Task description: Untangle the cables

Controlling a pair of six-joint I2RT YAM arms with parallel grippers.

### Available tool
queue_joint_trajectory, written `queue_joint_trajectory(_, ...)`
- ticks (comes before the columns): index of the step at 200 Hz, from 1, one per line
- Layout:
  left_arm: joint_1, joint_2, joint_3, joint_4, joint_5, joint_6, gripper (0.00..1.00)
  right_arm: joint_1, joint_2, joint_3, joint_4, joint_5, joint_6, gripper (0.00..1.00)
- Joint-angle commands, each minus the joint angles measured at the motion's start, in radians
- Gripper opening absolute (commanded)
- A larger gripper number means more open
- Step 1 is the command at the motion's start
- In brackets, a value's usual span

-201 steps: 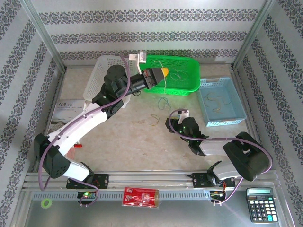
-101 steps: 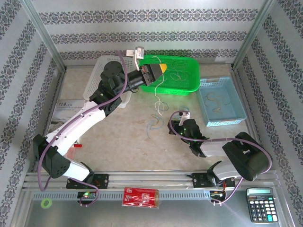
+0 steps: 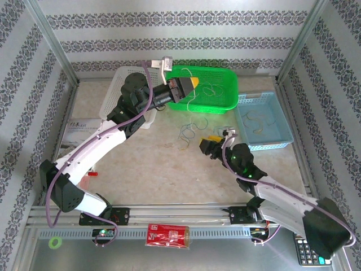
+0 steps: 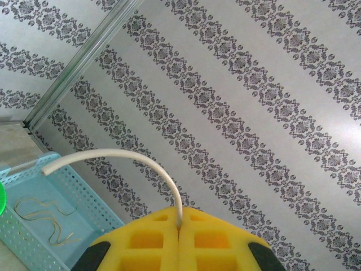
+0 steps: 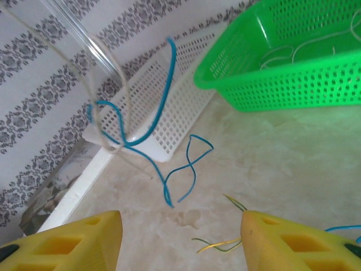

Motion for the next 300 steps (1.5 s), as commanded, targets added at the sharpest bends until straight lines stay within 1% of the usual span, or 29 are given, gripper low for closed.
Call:
queue_joint_trajectory(1,0.008,0.017,0.031,0.016,0.016,0.024,0.00,-0.014,-0.086,0.022,-0.125,0.036,-0.038,0.60)
queue_joint_trajectory(25,0.008,0.024,0.033,0.019,0.022,0.020,0.00,-0.015,-0.128,0.067,-0.158,0.025,-0.051,0.66)
queue_joint_trajectory(34,0.008,0.025,0.031,0.019,0.023,0.020,0.00,-0.015,-0.120,0.082,-0.164,0.010,-0.062,0.69)
queue_joint_trajectory(47,0.008,0.026,0.027,0.023,0.022,0.016,0.00,-0.015,-0.091,0.157,-0.169,-0.014,-0.080,0.71)
queue_joint_trajectory(80,0.008,0.030,0.014,0.043,0.027,-0.008,0.00,-0.010,0.043,0.304,-0.152,-0.065,-0.130,0.75)
queue_joint_trajectory(117,0.005,0.036,0.009,0.072,0.032,-0.035,0.00,0.000,0.224,0.453,-0.115,-0.096,-0.164,0.75)
queue_joint_trajectory(133,0.001,0.035,0.008,0.073,0.028,-0.037,0.00,0.004,0.304,0.503,-0.094,-0.088,-0.172,0.74)
queue_joint_trajectory(149,-0.002,0.031,0.009,0.074,0.027,-0.040,0.00,0.002,0.375,0.530,-0.061,-0.050,-0.173,0.69)
queue_joint_trajectory(156,-0.002,0.030,0.010,0.075,0.026,-0.041,0.00,-0.002,0.402,0.537,-0.050,-0.041,-0.171,0.65)
queue_joint_trajectory(161,-0.002,0.029,0.010,0.075,0.025,-0.041,0.00,-0.004,0.419,0.541,-0.044,-0.035,-0.169,0.59)
queue_joint_trajectory(169,-0.002,0.026,0.013,0.077,0.024,-0.043,0.00,-0.008,0.444,0.541,-0.032,-0.030,-0.163,0.44)
queue_joint_trajectory(175,-0.002,0.024,0.018,0.076,0.022,-0.043,0.00,-0.011,0.459,0.536,-0.024,-0.027,-0.158,0.35)
queue_joint_trajectory(183,-0.002,0.025,0.024,0.073,0.022,-0.043,0.00,-0.013,0.478,0.524,-0.009,-0.027,-0.149,0.26)
queue_joint_trajectory(192,-0.002,0.025,0.038,0.069,0.021,-0.041,0.00,-0.017,0.495,0.506,0.005,-0.031,-0.140,0.20)
queue_joint_trajectory(221,0.001,0.036,0.092,0.055,0.022,-0.031,0.00,-0.020,0.525,0.407,0.067,-0.024,-0.101,0.14)
queue_joint_trajectory(243,0.011,0.050,0.143,0.049,0.028,-0.031,0.00,-0.020,0.542,0.320,0.121,-0.006,-0.069,0.14)
queue_joint_trajectory(274,0.021,0.063,0.211,0.025,0.028,-0.015,0.00,-0.020,0.569,0.214,0.207,0.018,-0.022,0.16)
queue_joint_trajectory(300,0.027,0.067,0.244,0.012,0.026,-0.004,0.00,-0.020,0.588,0.156,0.254,0.030,0.002,0.22)
